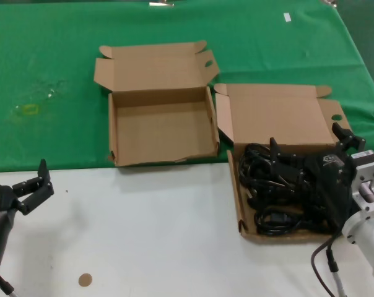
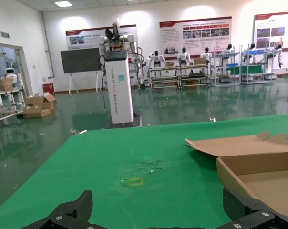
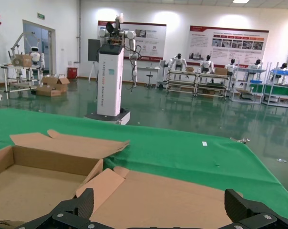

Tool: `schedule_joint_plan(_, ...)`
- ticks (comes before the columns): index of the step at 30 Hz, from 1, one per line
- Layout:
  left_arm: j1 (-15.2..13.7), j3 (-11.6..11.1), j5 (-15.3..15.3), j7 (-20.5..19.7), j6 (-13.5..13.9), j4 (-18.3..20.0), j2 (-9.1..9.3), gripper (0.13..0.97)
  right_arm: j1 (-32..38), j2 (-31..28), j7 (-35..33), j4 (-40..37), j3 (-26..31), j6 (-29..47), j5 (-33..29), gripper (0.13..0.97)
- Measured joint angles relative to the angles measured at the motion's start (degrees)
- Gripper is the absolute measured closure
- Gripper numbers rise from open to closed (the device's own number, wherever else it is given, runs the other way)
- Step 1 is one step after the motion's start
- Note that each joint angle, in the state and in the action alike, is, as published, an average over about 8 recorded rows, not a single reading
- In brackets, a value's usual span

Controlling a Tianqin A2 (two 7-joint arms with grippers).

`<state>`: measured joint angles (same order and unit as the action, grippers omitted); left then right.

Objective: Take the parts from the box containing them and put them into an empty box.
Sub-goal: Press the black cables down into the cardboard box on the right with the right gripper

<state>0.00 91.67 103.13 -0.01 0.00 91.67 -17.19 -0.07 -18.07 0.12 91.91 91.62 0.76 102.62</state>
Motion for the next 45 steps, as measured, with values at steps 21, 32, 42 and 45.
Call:
schedule_joint_plan(21,0.0,0.0,-0.01,0.0,0.0,0.0,0.0,0.345,0.03,-2.04,0.03,0.3,1.61,-0.98,0.42,0.129)
schedule_joint_plan(32,0.0,0.0,-0.01,0.0,0.0,0.0,0.0,0.526,-0.23,-15.55,3.01,3.68,8.54,-4.02,8.24,0.129)
schedule_joint_plan(42,0.0,0.0,-0.01,0.0,0.0,0.0,0.0,0.752,1.62,-30.93,9.5,6.4,15.89,-1.32,14.72,0.129)
schedule_joint_plan(45,0.0,0.0,-0.01,0.0,0.0,0.0,0.0,0.792,2.93,-35.32,11.06,6.59,18.7,0.28,14.67,0.129)
